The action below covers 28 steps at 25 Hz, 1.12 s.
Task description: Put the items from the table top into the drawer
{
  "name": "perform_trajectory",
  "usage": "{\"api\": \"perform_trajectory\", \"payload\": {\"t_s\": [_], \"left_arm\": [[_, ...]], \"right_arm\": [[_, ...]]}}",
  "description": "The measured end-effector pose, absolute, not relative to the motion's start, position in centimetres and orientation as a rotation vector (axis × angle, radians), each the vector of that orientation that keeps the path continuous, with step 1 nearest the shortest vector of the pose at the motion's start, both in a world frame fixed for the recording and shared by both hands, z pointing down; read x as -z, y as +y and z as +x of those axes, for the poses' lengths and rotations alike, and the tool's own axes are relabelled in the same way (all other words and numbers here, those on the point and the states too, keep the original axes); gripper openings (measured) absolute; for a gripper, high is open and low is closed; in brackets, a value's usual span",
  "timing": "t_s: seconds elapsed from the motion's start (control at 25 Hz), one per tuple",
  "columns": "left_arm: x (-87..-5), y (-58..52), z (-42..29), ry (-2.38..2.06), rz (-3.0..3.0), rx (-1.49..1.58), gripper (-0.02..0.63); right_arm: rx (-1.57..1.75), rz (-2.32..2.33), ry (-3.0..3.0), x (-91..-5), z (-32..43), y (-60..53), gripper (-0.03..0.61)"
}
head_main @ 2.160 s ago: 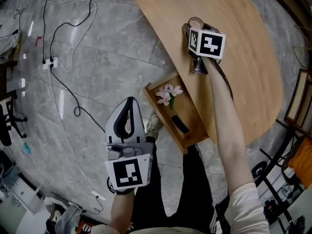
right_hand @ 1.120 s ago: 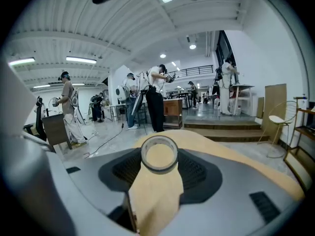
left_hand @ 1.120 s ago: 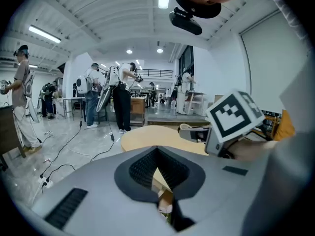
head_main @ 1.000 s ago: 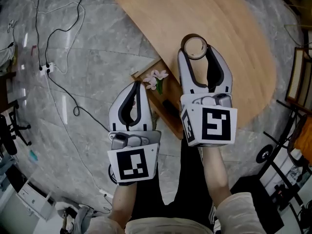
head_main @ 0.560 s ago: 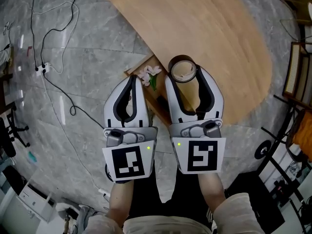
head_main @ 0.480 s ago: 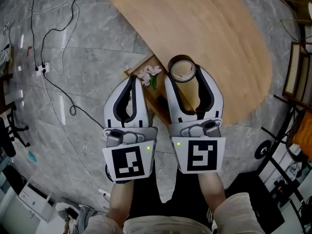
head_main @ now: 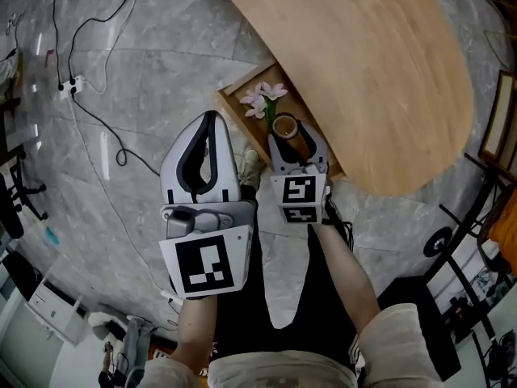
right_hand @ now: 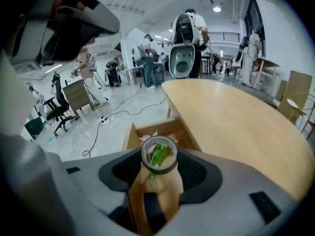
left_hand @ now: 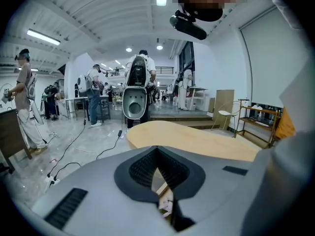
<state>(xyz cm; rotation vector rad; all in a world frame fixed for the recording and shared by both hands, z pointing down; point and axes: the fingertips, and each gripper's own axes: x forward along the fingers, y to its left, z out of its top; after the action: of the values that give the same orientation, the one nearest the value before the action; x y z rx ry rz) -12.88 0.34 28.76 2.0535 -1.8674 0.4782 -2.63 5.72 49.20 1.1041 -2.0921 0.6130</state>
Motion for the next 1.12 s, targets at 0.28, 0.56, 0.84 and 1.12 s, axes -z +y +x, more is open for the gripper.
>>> {"api": "perform_trajectory", "payload": {"t_s": [0.28, 0.56, 0.84, 1.12], "left_arm": [[-30.6, 2.2, -16.1, -1.910, 1.990, -0.548, 0.006], [-30.9, 2.3, -15.7, -1.881, 2.008, -0.540, 0.006], [-31.0, 2.7, -15.4, -1.874, 2.012, -0.545, 0.006], [-30.3, 3.2, -16.5, -1.926, 1.994, -0.569, 0.006]], "right_arm": [[-0.791, 1.245, -1.811, -57.9, 1.6, 7.8, 0.241], [-0.688, 1.216, -1.744, -59.8, 2.6, 7.4, 0.241], [-0.749, 1.246, -1.737, -60.2, 2.7, 7.4, 0.242], [-0.830, 1.273, -1.782, -59.9, 2.4, 7.5, 0.245]]}}
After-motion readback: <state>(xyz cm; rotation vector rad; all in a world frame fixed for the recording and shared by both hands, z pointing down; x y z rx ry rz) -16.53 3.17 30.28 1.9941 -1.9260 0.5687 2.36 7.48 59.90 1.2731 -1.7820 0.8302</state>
